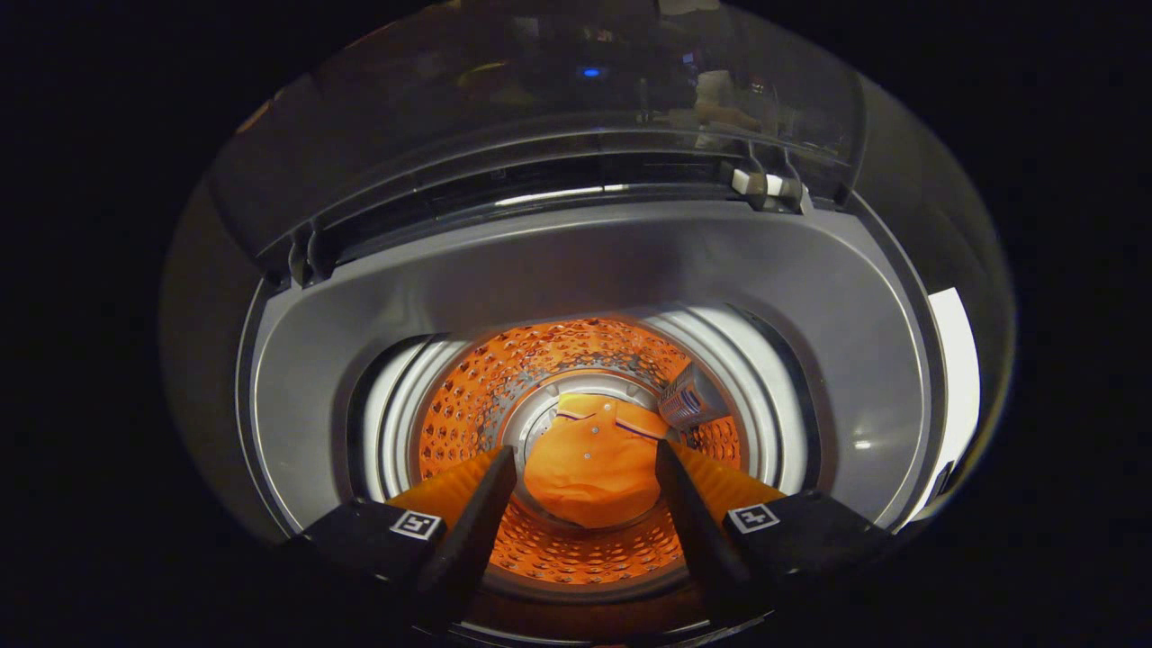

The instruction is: Put the clothes into the washing machine and then close the washing machine lid.

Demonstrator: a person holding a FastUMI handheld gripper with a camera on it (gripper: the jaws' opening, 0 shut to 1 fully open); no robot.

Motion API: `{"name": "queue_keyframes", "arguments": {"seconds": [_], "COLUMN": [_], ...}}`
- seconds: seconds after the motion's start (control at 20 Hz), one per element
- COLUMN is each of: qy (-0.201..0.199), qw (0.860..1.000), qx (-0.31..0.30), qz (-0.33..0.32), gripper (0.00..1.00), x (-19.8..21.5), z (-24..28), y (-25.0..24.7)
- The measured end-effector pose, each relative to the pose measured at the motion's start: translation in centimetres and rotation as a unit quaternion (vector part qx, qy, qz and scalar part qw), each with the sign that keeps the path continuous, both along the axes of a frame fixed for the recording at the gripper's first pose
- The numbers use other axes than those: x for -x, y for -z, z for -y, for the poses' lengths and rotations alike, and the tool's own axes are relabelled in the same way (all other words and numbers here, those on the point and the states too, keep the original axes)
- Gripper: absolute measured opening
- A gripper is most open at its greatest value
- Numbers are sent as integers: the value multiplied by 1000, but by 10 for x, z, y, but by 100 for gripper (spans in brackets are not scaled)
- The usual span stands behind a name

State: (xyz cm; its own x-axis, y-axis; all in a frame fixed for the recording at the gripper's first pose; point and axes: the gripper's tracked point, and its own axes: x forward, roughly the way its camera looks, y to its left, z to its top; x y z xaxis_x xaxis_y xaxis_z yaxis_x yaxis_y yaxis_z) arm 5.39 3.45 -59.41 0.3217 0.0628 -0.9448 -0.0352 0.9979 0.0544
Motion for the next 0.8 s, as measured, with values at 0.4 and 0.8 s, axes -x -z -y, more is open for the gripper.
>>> {"name": "queue_keyframes", "arguments": {"seconds": [0.4, 0.8], "qy": [6, 8], "qw": [992, 965], "qx": [-9, -13], "qz": [123, 262], "gripper": [100, 99], "x": [-12, -28], "z": [-10, -26], "y": [-73, -205]}}
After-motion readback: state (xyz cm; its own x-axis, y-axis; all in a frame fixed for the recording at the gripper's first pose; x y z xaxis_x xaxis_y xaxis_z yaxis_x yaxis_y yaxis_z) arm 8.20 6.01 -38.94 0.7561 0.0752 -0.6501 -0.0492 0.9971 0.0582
